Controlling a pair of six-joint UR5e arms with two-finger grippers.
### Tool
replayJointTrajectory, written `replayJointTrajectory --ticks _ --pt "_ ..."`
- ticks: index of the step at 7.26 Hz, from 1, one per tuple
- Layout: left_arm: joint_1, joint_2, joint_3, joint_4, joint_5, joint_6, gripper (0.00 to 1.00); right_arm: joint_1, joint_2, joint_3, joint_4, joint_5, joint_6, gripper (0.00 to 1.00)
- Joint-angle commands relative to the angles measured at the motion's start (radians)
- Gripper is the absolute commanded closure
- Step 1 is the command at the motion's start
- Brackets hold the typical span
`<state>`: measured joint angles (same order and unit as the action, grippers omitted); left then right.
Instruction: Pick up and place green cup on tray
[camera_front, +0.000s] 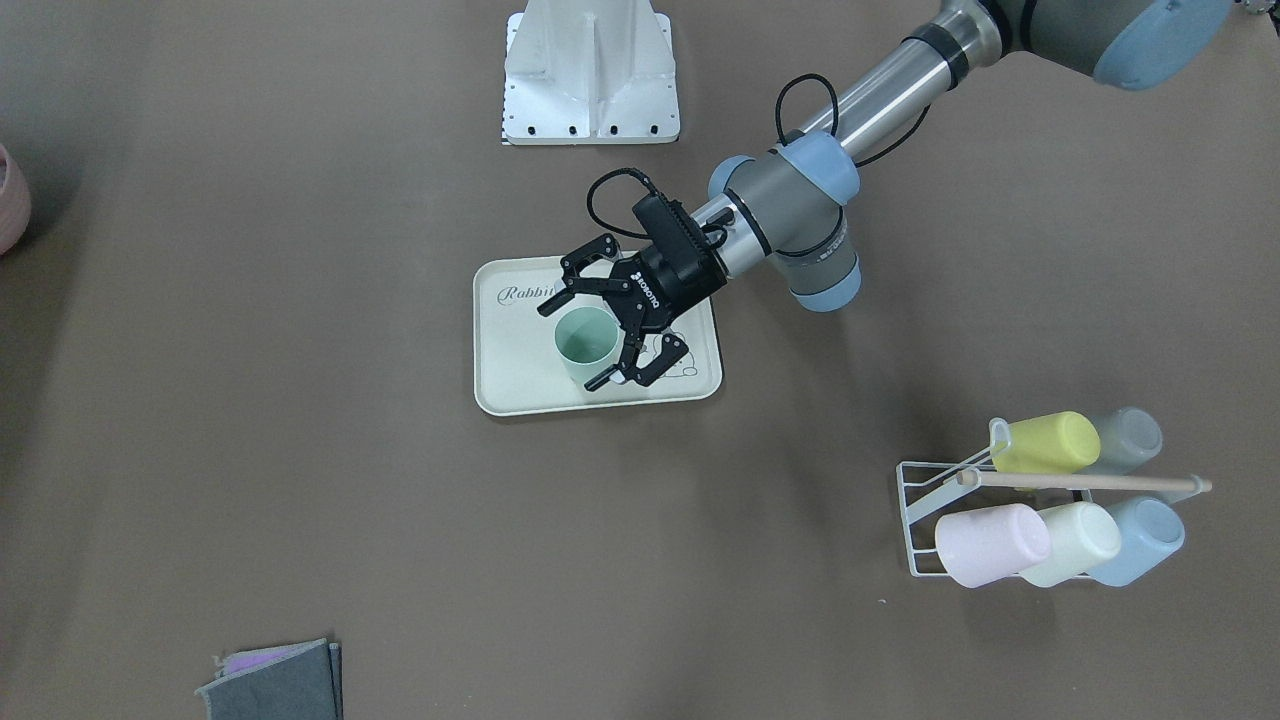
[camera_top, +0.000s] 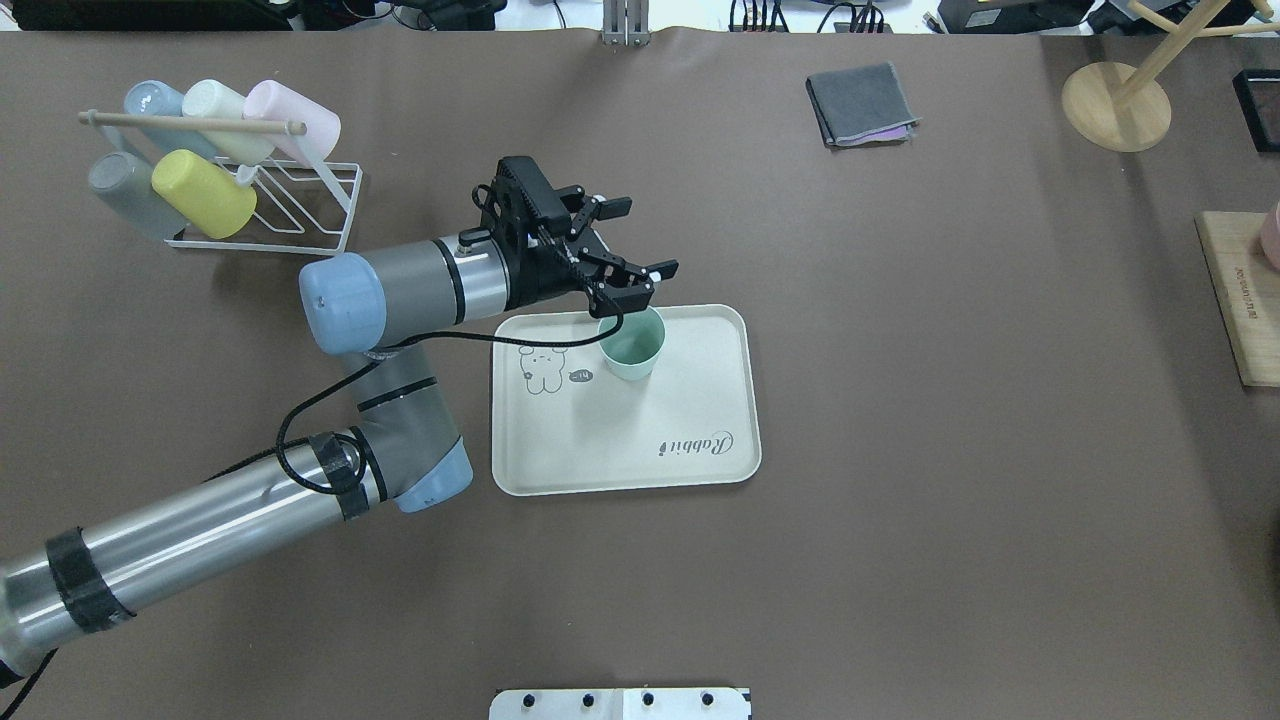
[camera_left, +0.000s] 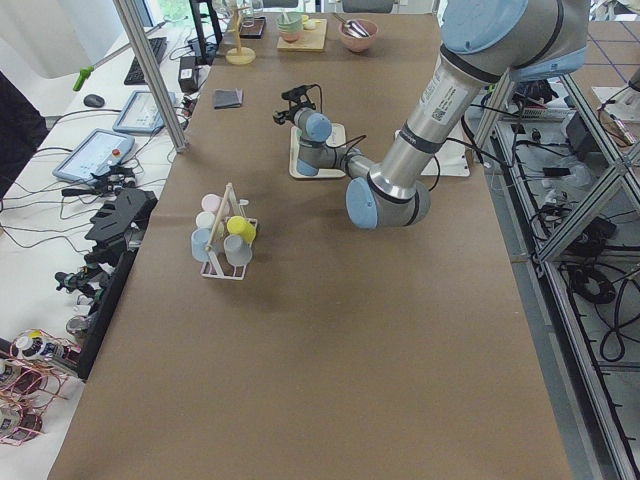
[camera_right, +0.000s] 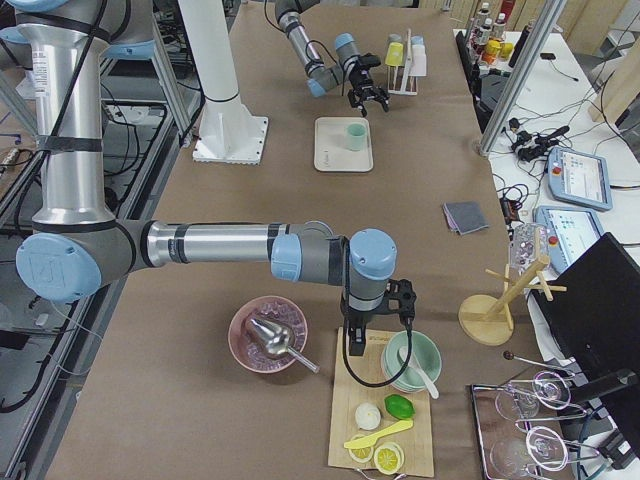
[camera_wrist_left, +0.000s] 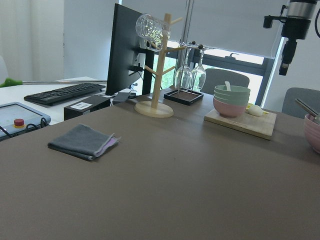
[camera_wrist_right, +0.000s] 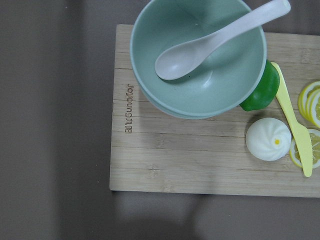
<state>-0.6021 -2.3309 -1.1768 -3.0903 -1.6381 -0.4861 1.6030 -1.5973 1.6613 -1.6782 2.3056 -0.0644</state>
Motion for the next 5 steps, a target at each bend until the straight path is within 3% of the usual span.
replayJointTrajectory --ticks 1,3,5 --pt "-0.126 -0.045 -0.104 0.285 0.006 0.012 0.02 0.000 -0.001 0.000 0.000 0.000 0.000 0.00" --pt "-0.259 -0.109 -0.118 0.446 0.086 0.012 0.02 0.000 -0.001 -0.002 0.000 -0.002 0.000 0.00" --pt "-0.281 -0.111 -0.469 1.091 0.061 0.012 0.02 0.000 -0.001 -0.002 0.000 -0.002 0.000 0.00"
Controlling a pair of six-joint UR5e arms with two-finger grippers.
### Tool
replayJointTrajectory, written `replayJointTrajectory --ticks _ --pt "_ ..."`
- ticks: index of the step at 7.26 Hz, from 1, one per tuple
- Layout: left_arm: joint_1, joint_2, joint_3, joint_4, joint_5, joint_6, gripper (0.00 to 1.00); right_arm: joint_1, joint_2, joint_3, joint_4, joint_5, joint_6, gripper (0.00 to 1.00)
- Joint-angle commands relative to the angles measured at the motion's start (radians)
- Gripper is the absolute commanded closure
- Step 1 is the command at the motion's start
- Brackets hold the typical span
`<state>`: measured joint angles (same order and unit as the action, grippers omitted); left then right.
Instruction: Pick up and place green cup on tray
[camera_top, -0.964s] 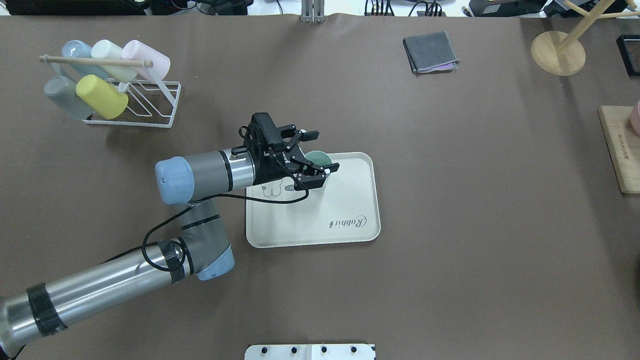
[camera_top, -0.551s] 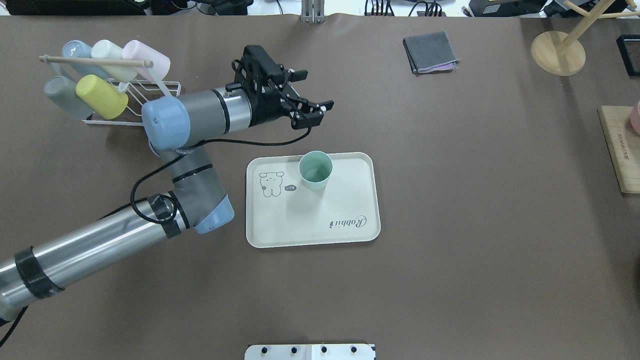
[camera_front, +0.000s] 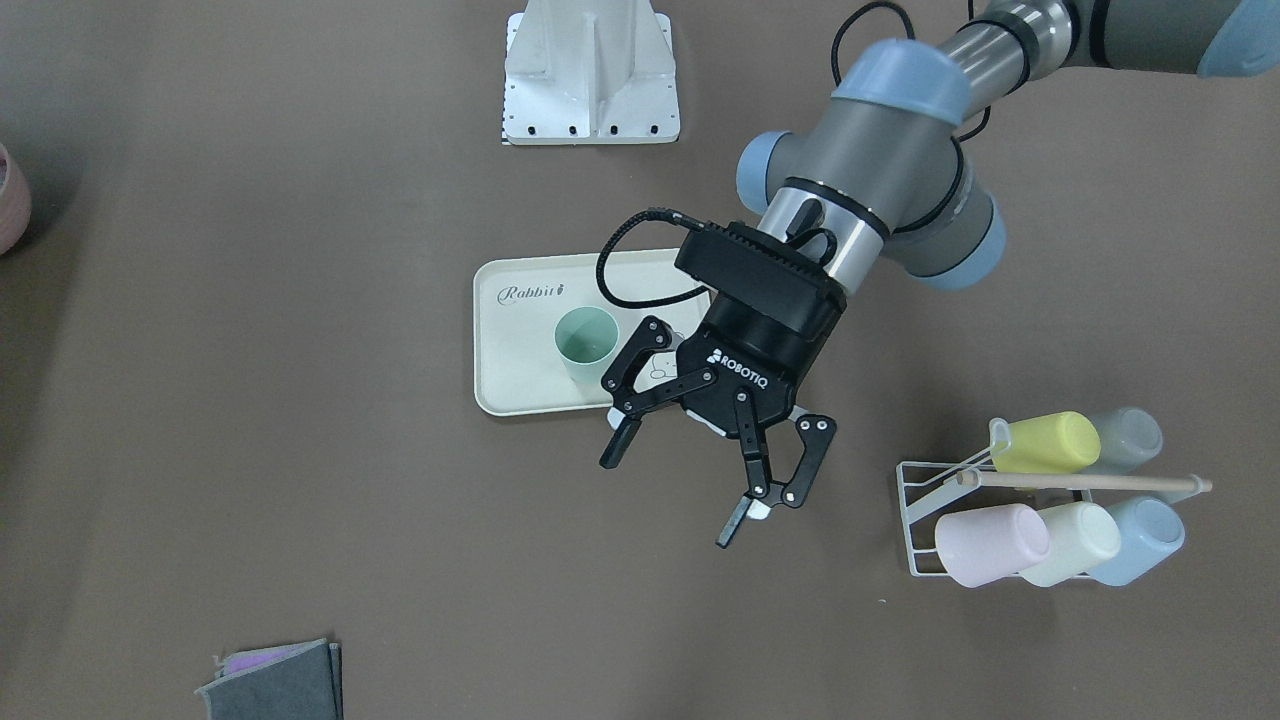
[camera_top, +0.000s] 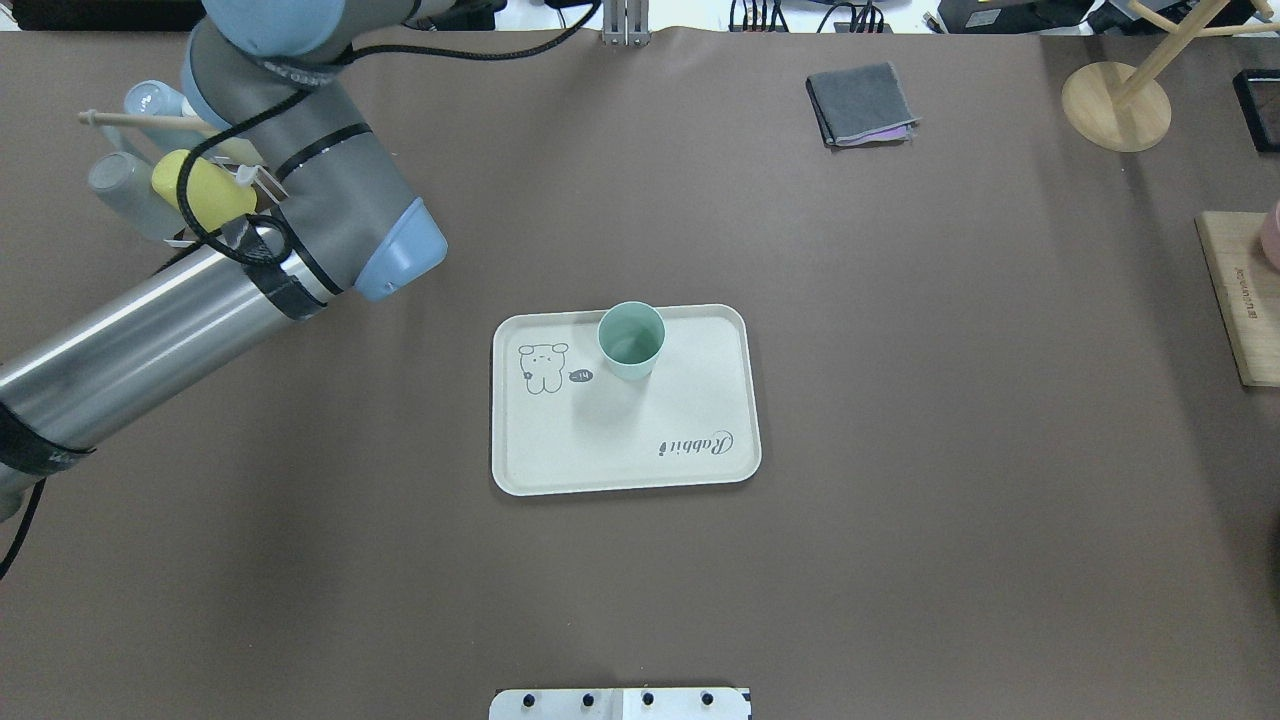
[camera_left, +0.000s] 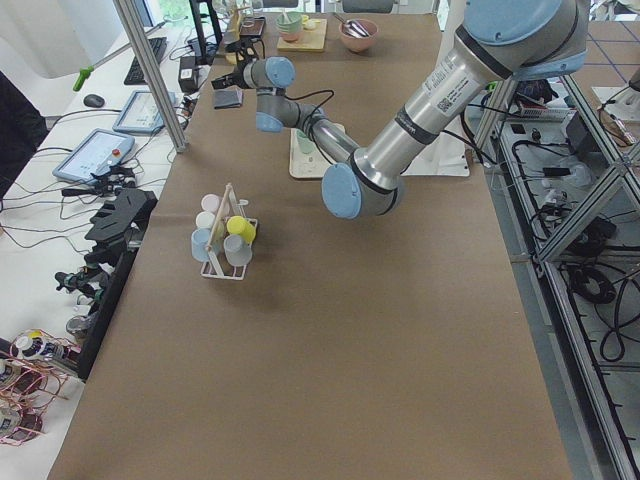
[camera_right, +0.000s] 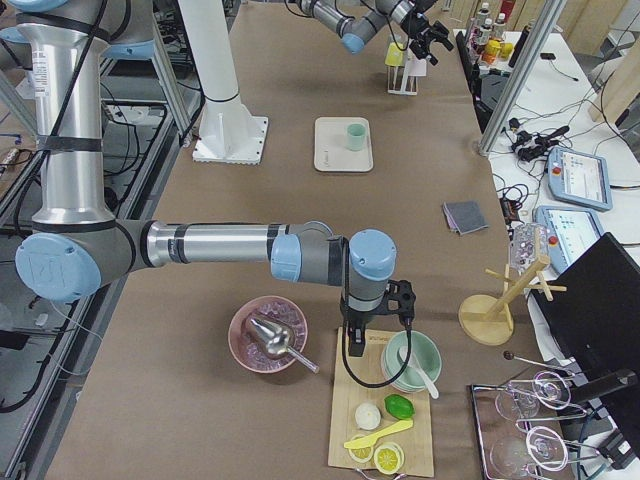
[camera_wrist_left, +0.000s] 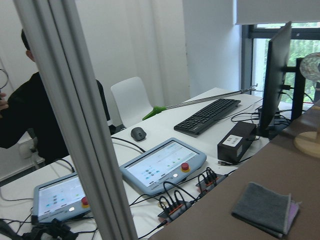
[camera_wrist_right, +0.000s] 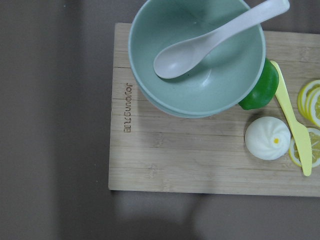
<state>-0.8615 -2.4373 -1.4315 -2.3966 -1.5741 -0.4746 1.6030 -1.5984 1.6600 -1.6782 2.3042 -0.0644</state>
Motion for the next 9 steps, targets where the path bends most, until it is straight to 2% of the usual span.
replayJointTrajectory --ticks 1,2,3,4,5,7,8,9 --pt "-0.043 0.019 -0.325 0.513 -0.003 -0.001 0.02 0.000 0.000 0.000 0.000 0.001 0.000 0.00" --pt "-0.113 0.134 -0.398 0.527 -0.018 -0.001 0.02 0.000 0.000 0.001 0.000 0.001 0.000 0.00" --pt "-0.234 0.250 -0.423 0.530 -0.132 -0.001 0.02 0.000 0.000 0.001 0.000 0.001 0.000 0.00" --pt "-0.357 0.374 -0.409 0.530 -0.393 -0.012 0.02 0.000 0.000 0.001 0.000 0.001 0.000 0.00" --pt "-0.438 0.427 -0.364 0.534 -0.491 -0.009 0.02 0.000 0.000 0.001 0.000 0.003 0.000 0.00" --pt "-0.558 0.461 -0.314 0.766 -0.666 0.001 0.02 0.000 -0.002 0.003 0.000 0.003 0.000 0.00" --pt "-0.591 0.507 -0.276 0.792 -0.678 0.005 0.02 0.000 -0.002 0.001 0.000 0.003 0.002 0.00" --pt "-0.600 0.541 -0.176 0.792 -0.679 0.057 0.02 0.000 -0.002 0.001 0.000 0.003 0.000 0.00"
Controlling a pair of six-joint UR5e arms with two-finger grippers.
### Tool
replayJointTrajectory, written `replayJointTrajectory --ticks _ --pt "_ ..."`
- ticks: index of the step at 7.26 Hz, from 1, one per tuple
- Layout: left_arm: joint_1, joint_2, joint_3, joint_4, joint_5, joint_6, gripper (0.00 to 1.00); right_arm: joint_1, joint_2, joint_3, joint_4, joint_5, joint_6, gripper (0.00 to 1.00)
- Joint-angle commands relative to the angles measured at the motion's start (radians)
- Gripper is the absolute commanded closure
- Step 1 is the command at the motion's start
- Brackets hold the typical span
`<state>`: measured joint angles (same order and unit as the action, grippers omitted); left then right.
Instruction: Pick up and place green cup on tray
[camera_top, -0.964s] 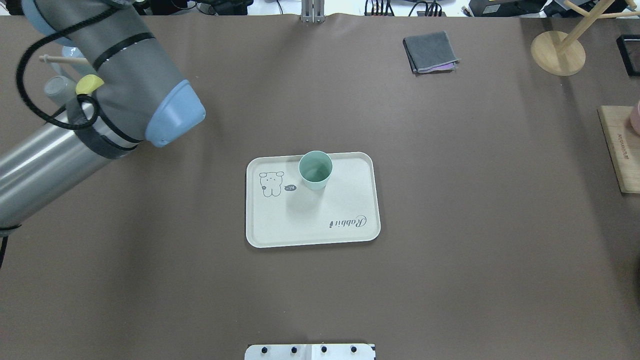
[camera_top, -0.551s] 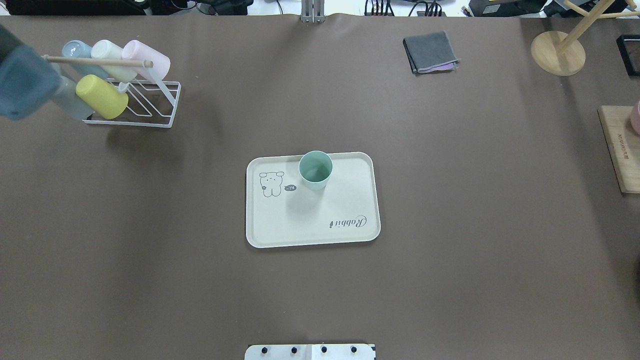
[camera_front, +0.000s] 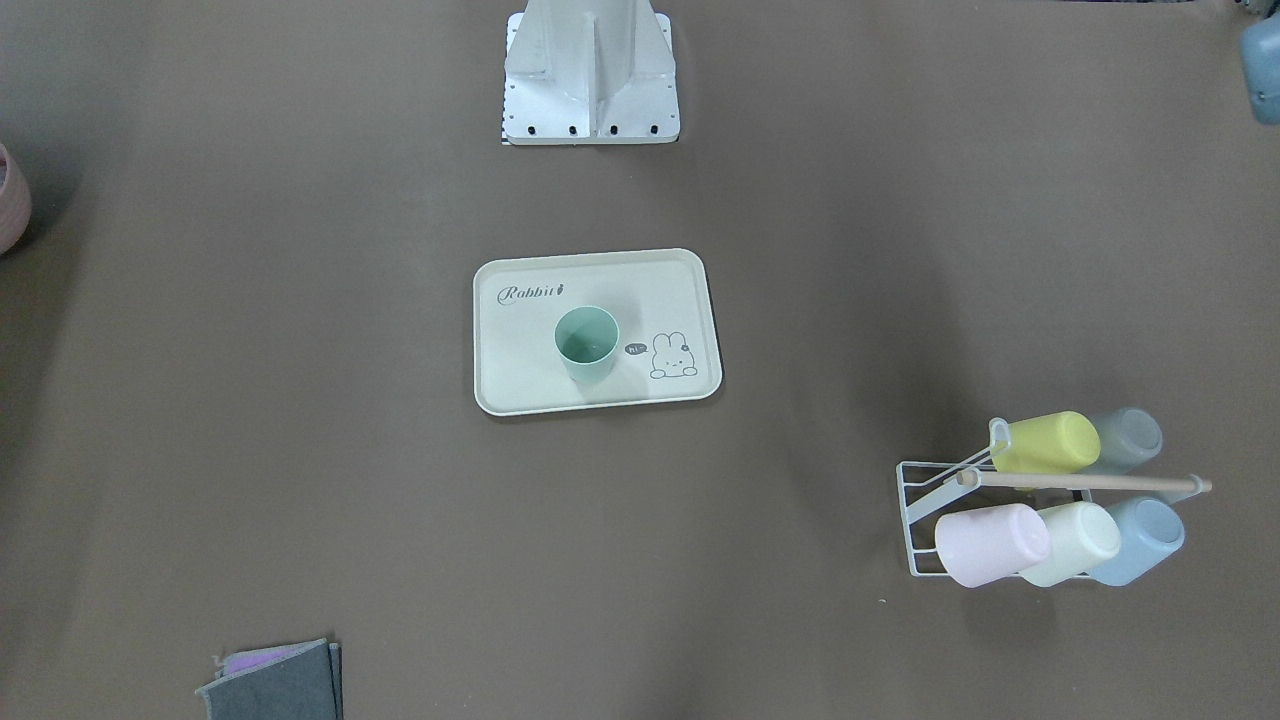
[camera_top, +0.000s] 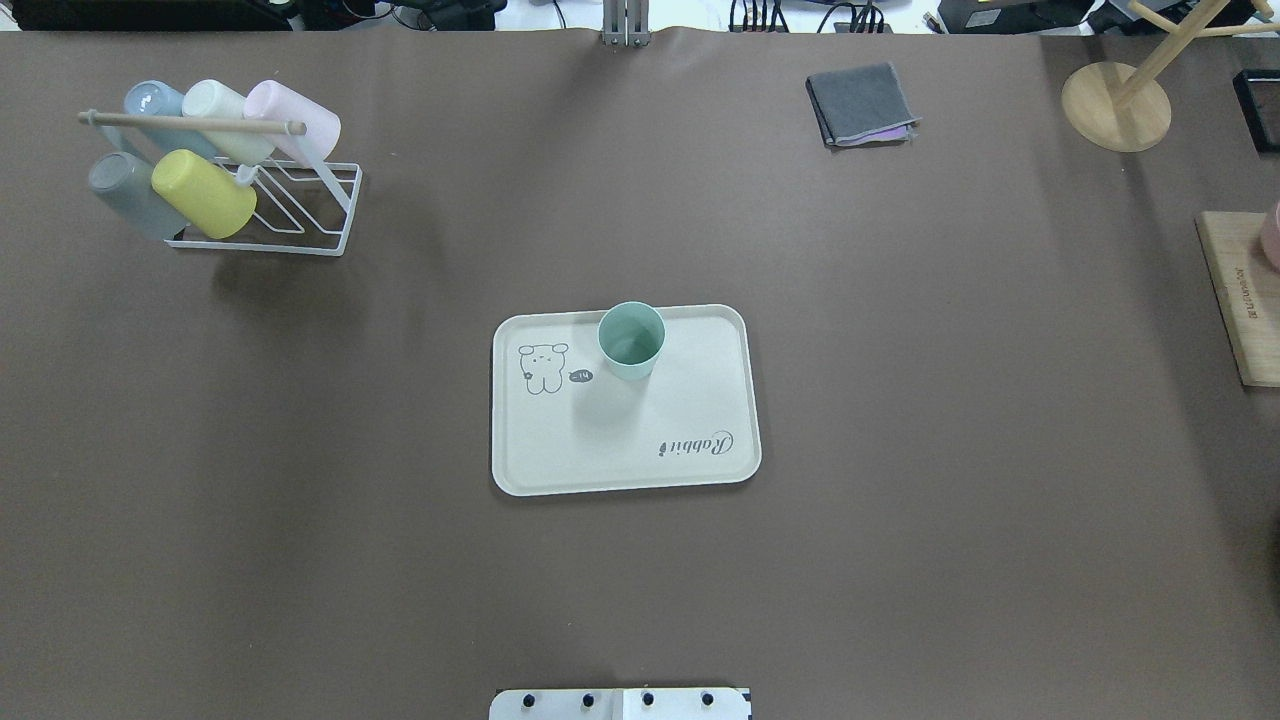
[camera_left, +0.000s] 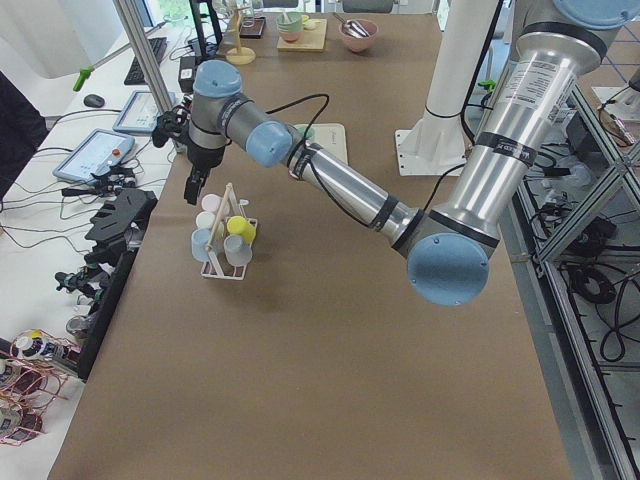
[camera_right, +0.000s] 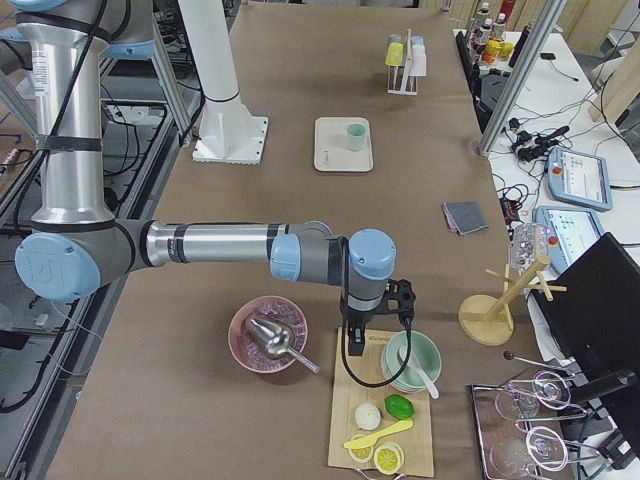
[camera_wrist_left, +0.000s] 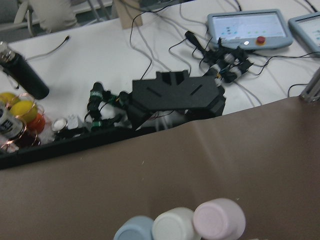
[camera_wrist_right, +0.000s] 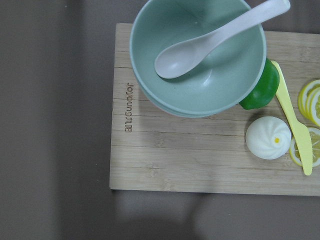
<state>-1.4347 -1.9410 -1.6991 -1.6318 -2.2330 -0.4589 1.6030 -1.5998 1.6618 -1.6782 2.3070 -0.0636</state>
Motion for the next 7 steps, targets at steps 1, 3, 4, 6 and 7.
replayJointTrajectory --ticks 1,3,4,6,7 --pt "-0.056 0.053 0.158 0.027 -0.071 0.105 0.02 0.000 0.000 0.000 0.000 0.000 -0.001 0.00" --pt "-0.085 0.053 0.312 0.024 -0.138 0.196 0.02 0.000 0.000 0.001 0.000 0.000 -0.001 0.00" --pt "-0.143 0.047 0.397 0.036 -0.189 0.367 0.02 0.000 0.000 0.001 0.000 0.000 -0.001 0.00" --pt "-0.181 0.078 0.417 0.046 -0.224 0.404 0.02 0.000 0.000 0.001 0.000 0.002 -0.001 0.00" --pt "-0.173 0.138 0.385 0.021 -0.217 0.399 0.02 0.000 0.000 0.001 0.000 0.002 -0.001 0.00"
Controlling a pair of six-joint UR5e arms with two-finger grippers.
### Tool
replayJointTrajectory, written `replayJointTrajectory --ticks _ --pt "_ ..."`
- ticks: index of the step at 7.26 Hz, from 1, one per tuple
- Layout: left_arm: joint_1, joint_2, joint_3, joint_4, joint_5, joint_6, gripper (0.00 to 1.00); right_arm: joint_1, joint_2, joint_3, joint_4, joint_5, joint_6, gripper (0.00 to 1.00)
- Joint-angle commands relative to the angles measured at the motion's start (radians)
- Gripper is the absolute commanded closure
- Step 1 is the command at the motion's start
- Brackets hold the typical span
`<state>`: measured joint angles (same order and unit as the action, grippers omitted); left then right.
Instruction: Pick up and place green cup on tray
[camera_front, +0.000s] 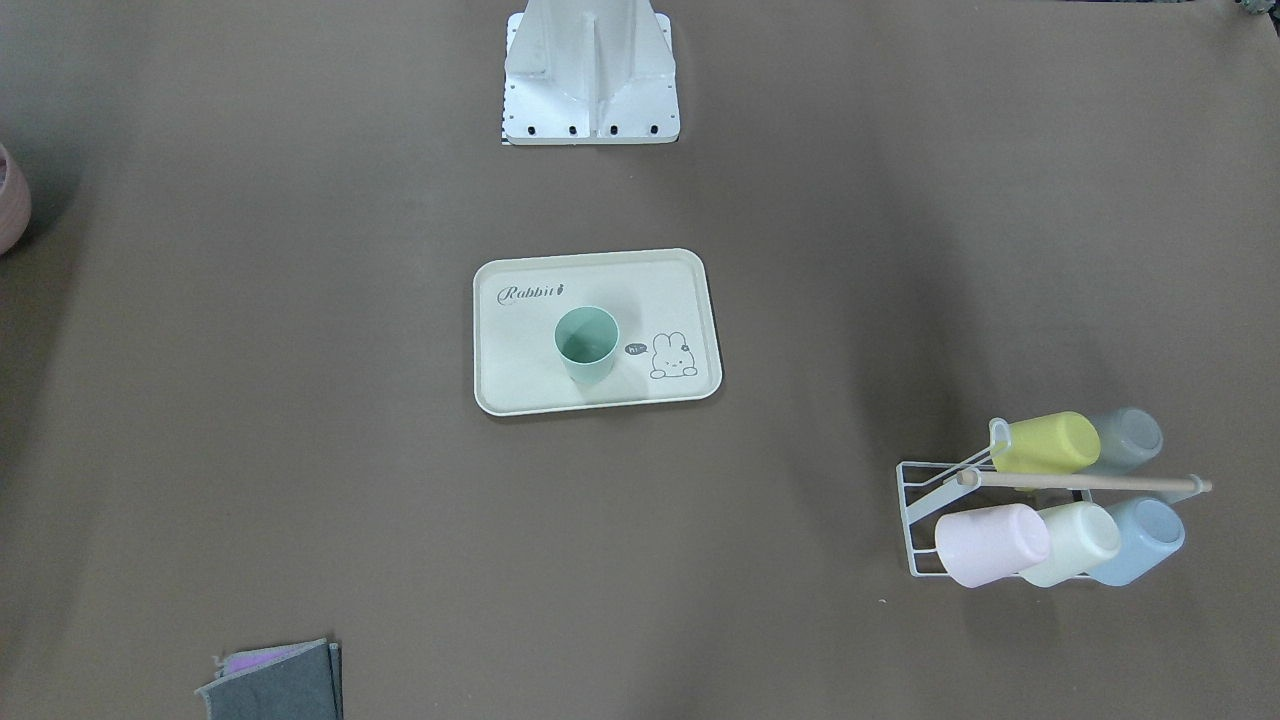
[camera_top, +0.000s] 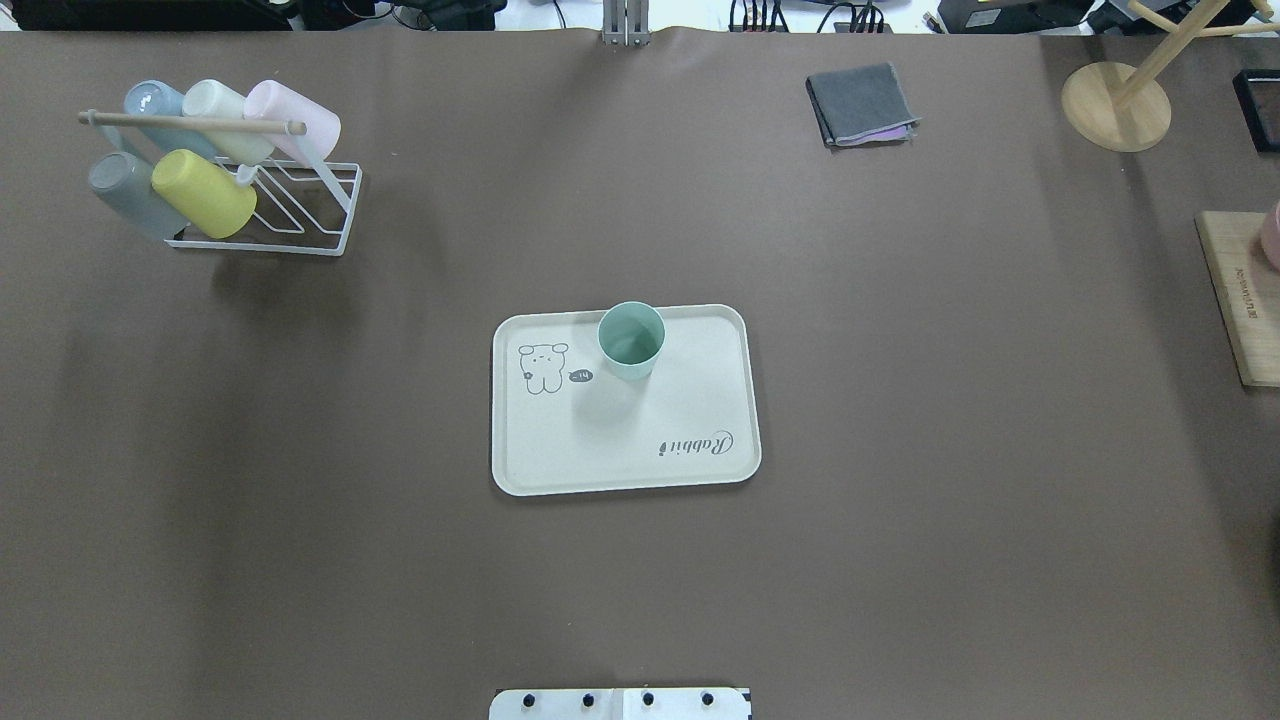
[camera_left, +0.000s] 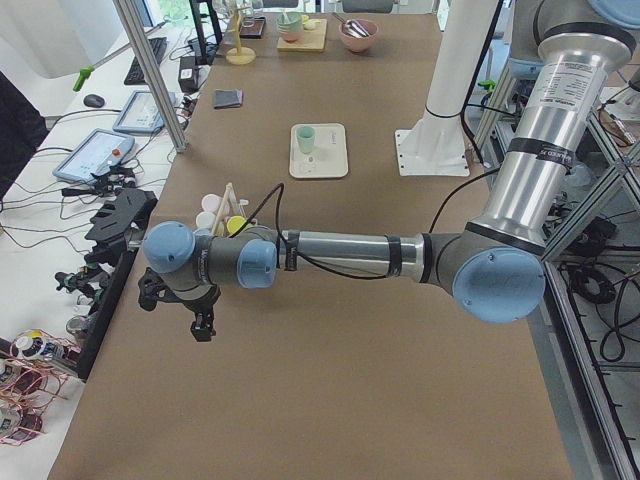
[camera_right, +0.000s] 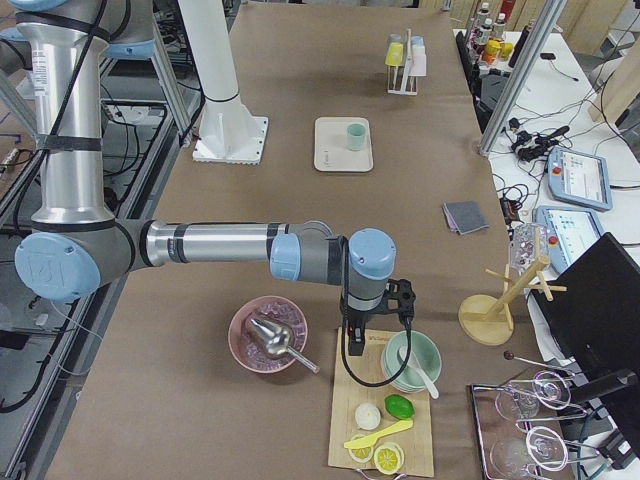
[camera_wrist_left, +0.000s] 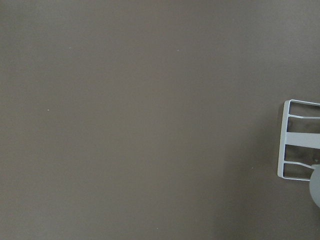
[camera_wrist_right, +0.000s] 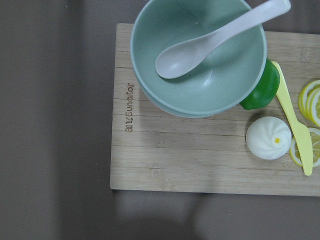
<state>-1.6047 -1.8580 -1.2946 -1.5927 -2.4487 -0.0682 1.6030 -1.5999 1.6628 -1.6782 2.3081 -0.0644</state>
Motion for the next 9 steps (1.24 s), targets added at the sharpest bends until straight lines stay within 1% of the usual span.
replayJointTrajectory --ticks 1,2,3,8,9 --pt "-0.006 0.063 -0.041 -0.009 0.023 0.005 0.02 0.000 0.000 0.000 0.000 0.001 0.000 0.00" --pt "-0.007 0.109 -0.055 0.005 0.016 0.005 0.02 0.000 0.000 0.000 0.000 0.001 0.000 0.00" --pt "-0.004 0.171 -0.087 -0.009 0.011 0.013 0.02 0.000 0.002 0.000 0.000 0.004 0.000 0.00" --pt "-0.006 0.207 -0.136 -0.004 0.023 0.014 0.02 0.000 0.000 0.000 0.003 0.008 0.000 0.00" --pt "-0.004 0.247 -0.167 -0.006 0.023 0.016 0.02 0.000 0.000 0.000 0.005 0.016 0.000 0.00"
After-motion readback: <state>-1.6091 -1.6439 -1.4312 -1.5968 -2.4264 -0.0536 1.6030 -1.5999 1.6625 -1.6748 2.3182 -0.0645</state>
